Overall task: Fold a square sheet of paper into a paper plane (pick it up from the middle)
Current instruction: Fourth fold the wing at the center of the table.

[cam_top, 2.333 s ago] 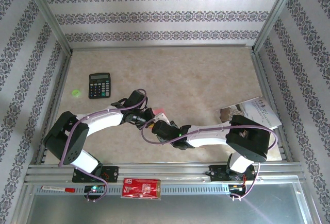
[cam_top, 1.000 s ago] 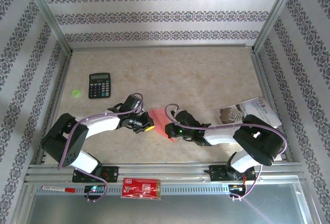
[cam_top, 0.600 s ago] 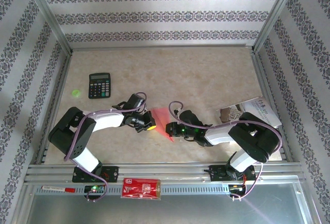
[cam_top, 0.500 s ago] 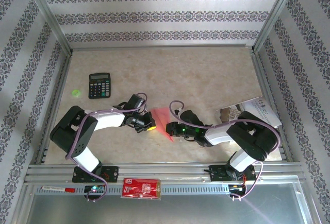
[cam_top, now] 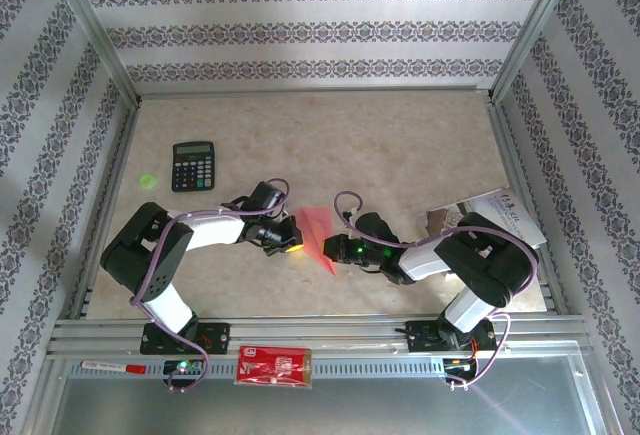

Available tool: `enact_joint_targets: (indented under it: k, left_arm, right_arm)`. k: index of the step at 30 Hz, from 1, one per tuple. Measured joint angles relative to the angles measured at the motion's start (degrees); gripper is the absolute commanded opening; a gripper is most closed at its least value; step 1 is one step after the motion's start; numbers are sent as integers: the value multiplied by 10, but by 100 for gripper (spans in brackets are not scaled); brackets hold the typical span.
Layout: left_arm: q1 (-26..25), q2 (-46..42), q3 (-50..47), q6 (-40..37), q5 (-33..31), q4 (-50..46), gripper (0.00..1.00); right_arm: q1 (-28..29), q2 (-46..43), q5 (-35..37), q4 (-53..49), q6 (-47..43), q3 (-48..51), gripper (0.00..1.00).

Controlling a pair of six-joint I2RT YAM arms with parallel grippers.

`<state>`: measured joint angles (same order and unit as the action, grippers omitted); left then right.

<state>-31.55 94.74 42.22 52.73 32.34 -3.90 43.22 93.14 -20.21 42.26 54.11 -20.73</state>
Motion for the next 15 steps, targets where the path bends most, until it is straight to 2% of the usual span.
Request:
enact_joint_targets:
  k: [7,15]
  left_arm:
    - [1,-89,-5,4,-16,-1,8]
    - [1,-96,-16,13,-30,-16,2]
  right_arm:
    - [0,0,-30,-4,0,-14,0]
    - [9,22,-48,14,7,-33,0]
